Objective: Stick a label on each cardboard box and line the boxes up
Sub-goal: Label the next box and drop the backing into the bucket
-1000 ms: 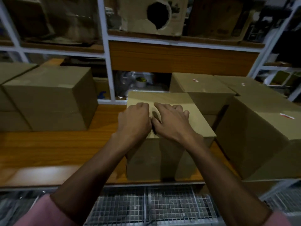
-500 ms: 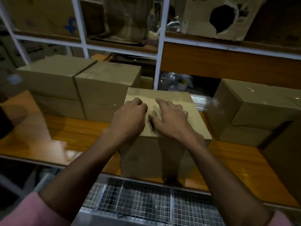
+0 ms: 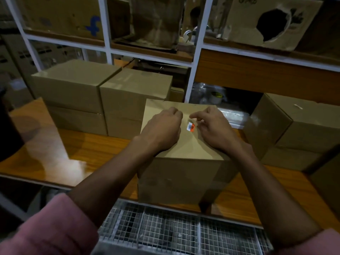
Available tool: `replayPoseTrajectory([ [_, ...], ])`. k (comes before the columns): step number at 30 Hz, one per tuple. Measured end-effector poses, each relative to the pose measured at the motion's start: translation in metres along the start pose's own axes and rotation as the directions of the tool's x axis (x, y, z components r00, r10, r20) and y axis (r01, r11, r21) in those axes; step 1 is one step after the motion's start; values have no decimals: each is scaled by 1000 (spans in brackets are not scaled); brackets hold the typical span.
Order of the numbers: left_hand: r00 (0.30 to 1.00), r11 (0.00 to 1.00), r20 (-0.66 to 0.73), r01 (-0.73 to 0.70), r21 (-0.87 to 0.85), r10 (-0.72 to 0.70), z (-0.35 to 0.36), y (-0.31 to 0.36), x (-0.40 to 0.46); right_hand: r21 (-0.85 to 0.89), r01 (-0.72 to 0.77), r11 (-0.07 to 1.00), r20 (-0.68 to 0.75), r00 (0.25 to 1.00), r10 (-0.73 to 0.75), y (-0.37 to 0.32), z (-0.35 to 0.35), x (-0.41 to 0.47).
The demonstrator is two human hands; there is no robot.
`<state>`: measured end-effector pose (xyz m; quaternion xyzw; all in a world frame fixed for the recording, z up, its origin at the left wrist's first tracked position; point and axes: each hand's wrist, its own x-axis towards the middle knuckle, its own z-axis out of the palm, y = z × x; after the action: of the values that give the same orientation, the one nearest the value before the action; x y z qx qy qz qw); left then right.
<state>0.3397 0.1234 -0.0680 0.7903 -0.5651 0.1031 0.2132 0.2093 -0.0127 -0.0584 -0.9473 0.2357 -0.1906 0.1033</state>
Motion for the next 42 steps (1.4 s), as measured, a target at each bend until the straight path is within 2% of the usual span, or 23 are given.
replayPoseTrajectory([
  [3,1000,1000,18,-14,8,14,5,-5,1,-19,41,999,33,999,-41,1,3,2],
  [11,1000,1000,-7,-10,18,10,6,-5,0,43,111,993,3,994,-111,8,2,11],
  [23,1000,1000,0,10,26,-10,5,-4,-1,36,202,979,106,973,-204,11,-9,23],
  [33,1000,999,6,21,31,-21,6,-4,0,75,151,986,27,988,-153,9,-3,19],
  [42,1000,1000,-6,-7,26,7,4,-8,0,41,173,984,-109,980,-167,8,1,7],
])
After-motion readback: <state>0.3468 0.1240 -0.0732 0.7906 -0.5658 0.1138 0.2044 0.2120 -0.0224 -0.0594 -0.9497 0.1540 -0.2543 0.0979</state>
